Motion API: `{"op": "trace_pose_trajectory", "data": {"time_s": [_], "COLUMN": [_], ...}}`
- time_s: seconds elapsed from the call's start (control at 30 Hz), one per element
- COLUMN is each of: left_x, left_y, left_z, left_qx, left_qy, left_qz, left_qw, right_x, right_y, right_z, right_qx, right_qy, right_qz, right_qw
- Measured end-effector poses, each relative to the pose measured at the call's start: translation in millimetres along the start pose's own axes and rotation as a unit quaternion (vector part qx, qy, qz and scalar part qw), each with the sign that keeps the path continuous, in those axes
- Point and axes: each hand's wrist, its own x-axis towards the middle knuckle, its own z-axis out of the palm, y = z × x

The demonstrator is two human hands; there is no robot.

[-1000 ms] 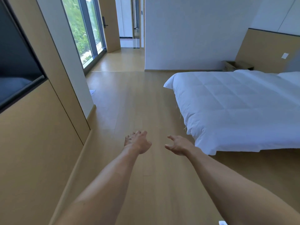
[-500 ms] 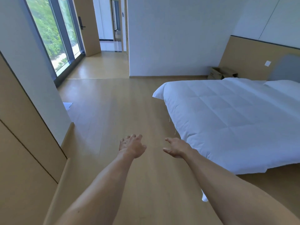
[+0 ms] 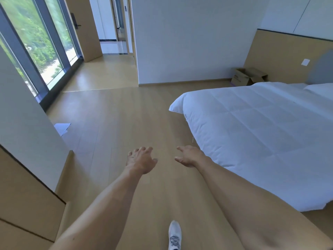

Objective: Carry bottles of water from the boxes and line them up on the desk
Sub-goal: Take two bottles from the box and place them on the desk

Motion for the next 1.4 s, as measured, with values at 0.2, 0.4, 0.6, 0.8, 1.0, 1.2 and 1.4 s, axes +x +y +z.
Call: {"op": "trace_pose_trajectory", "data": {"time_s": [0.2, 0.4, 0.6, 0.8, 1.0, 1.2, 1.4], "left_x": [112.6, 223.1, 302.4, 388.3, 501.2, 632.7, 744.4], "left_y": [-29.1, -43.2, -64.7, -81.6, -93.0, -115.0, -138.0], "left_z": [-36.2, -90.2, -130.5, -154.4, -175.5, -206.1, -233.2], "left_qx": [0.021, 0.013, 0.001, -0.008, -0.012, -0.014, -0.005], "left_qy": [0.014, 0.034, 0.048, 0.052, 0.052, 0.047, 0.022], "left_qz": [-0.037, -0.068, -0.098, -0.103, -0.068, -0.024, 0.004], "left_qw": [0.999, 0.997, 0.994, 0.993, 0.996, 0.999, 1.000], "right_x": [128.0, 256.7, 352.2, 436.3, 530.7, 638.0, 727.4], "right_y": [-14.0, -26.2, -48.5, -61.5, -63.3, -73.6, -85.5], "right_z": [-38.7, -93.9, -126.7, -149.8, -177.2, -223.4, -272.7], "right_qx": [0.010, 0.000, -0.028, -0.038, -0.039, -0.029, -0.006], "right_qy": [-0.009, -0.014, -0.009, -0.004, -0.002, -0.003, 0.004], "right_qz": [-0.038, -0.071, -0.102, -0.104, -0.082, -0.040, -0.007], "right_qw": [0.999, 0.997, 0.994, 0.994, 0.996, 0.999, 1.000]}}
